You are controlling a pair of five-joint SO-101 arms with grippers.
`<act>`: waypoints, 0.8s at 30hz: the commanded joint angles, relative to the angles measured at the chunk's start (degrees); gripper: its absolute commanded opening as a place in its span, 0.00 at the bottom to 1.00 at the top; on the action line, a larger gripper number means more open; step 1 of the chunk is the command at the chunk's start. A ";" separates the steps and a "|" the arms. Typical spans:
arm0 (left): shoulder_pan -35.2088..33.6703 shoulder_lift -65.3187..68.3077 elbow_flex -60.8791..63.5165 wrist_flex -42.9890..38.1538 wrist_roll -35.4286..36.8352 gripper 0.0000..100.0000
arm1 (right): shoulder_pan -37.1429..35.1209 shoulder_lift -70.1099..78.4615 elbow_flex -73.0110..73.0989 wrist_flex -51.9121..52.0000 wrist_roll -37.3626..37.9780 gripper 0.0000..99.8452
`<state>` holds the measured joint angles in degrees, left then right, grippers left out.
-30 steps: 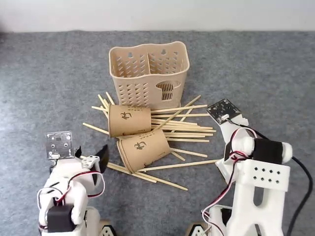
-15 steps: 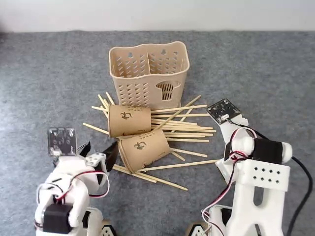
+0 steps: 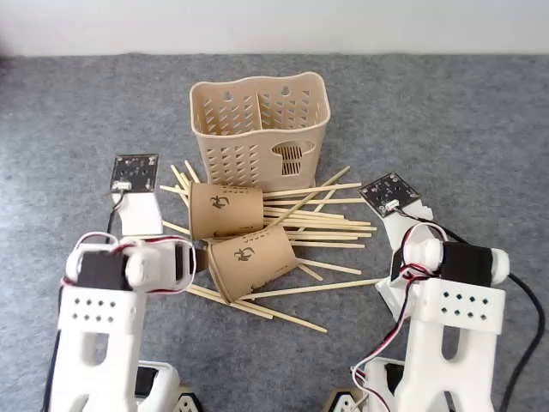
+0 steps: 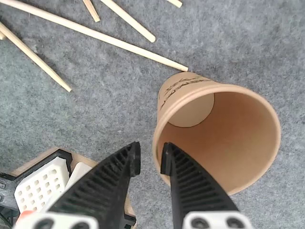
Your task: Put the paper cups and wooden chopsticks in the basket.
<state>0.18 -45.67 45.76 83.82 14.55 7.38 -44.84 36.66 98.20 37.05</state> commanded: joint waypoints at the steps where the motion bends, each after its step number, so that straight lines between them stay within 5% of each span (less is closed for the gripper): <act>1: 0.35 0.79 -3.12 -0.09 0.70 0.25 | -0.04 -0.22 -0.26 0.13 0.62 0.09; 13: 13.63 1.14 1.80 -2.90 16.44 0.39 | -0.04 -0.40 -0.26 0.66 0.53 0.09; 24: 14.07 1.32 6.46 -7.91 16.88 0.39 | -0.04 -0.66 -0.26 0.66 0.53 0.09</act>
<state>13.71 -44.53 51.56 78.99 30.73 7.38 -44.84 36.66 98.20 37.05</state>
